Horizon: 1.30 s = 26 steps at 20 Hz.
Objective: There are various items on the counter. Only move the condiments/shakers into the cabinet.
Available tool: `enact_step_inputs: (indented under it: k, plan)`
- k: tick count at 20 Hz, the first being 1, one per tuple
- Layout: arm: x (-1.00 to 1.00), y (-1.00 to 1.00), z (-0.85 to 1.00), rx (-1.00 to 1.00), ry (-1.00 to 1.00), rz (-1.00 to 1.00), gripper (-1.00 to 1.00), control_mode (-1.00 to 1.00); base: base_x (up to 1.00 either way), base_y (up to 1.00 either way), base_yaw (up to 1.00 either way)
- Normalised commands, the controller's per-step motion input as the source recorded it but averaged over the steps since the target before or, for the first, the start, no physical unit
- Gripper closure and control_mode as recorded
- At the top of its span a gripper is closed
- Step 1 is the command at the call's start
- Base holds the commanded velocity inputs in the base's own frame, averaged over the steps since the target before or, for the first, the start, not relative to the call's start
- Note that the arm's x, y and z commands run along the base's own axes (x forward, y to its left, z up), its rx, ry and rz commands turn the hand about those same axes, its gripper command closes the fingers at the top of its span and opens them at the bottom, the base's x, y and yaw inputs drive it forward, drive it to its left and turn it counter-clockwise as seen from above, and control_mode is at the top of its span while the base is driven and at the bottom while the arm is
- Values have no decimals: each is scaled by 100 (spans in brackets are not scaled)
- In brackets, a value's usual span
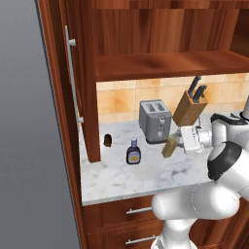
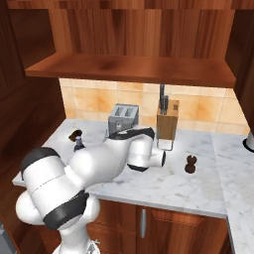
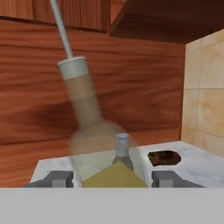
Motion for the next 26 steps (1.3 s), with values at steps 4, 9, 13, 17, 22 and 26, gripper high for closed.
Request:
enact_step_inputs:
  k: [4,9,13,17,22,26]
  plan:
    - [-33,6,100,13,-7,-1,100,-100,0,0,0]
    - [-32,5,100,9,1,-8,100,-100,0,0,0]
    - [-52,0,100,8,13,-21,100,-100,0,0,0]
    - [-52,0,100,2,20,-29,100,-100,0,0,0]
    - [-37,0,100,0,23,-32,100,-100,0,0,0]
    - [-23,0,100,0,24,-33,100,-100,0,0,0]
